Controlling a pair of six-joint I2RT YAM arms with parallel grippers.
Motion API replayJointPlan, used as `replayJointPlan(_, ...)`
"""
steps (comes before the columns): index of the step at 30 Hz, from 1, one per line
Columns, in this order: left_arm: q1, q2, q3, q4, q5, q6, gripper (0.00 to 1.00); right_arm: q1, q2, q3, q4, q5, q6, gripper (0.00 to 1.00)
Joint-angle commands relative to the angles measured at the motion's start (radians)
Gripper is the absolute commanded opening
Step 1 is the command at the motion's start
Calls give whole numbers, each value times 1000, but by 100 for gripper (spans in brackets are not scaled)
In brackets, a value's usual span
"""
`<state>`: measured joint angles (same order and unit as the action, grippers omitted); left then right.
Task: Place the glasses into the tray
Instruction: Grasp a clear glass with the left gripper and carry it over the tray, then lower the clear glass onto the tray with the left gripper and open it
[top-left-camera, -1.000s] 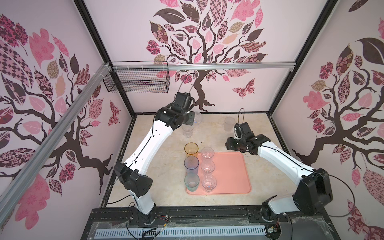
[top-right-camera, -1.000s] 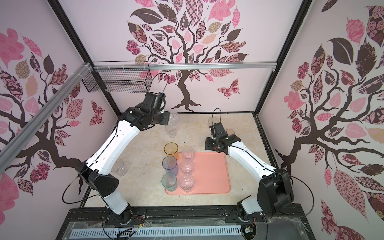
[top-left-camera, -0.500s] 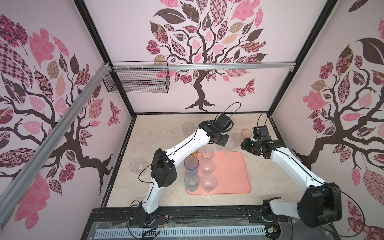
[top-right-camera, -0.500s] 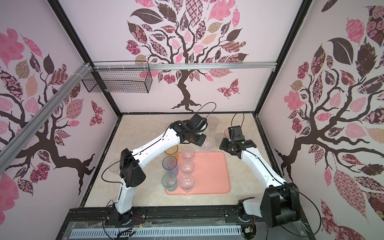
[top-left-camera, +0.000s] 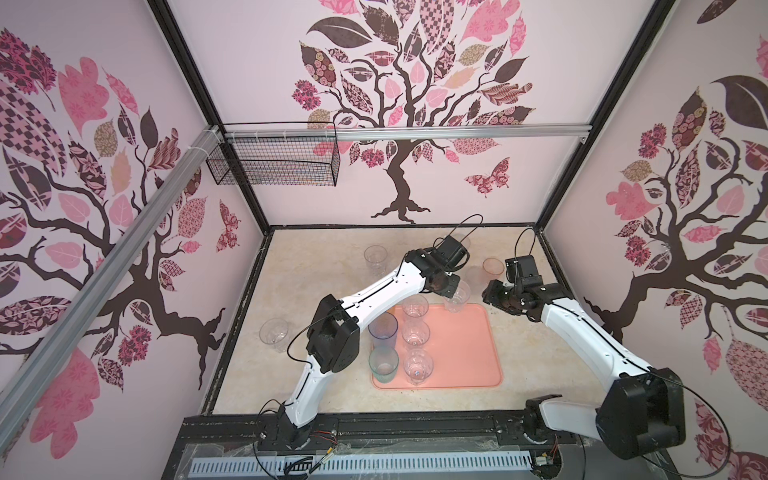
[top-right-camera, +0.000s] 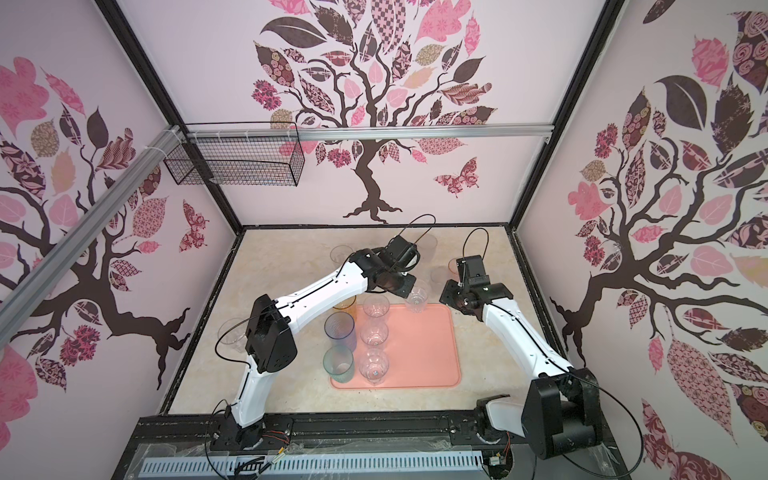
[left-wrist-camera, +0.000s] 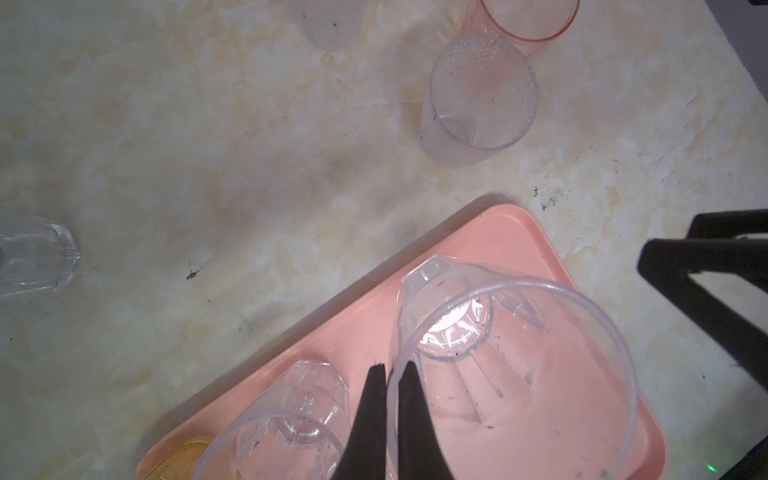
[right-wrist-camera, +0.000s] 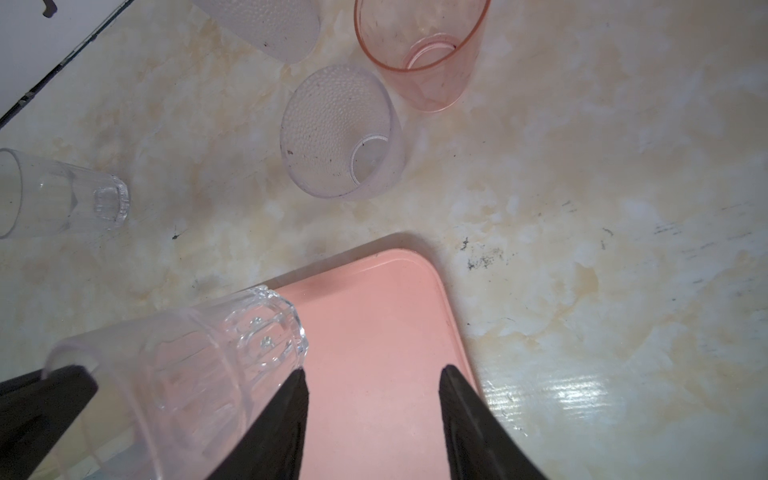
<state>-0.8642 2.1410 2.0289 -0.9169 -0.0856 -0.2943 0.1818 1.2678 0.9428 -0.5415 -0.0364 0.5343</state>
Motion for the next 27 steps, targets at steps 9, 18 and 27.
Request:
replayJointPlan(9,-2,25,-112,65,-23,-13,0,-4,-10,9,4,-25,-13,54)
replayJointPlan(18,-2,46,-155,77,-23,-8,0,-4,-4,8,13,-40,-11,53)
replayJointPlan(27,-3,41,-146,70,-43,-5,0,-3,-8,-2,16,-43,-10,53)
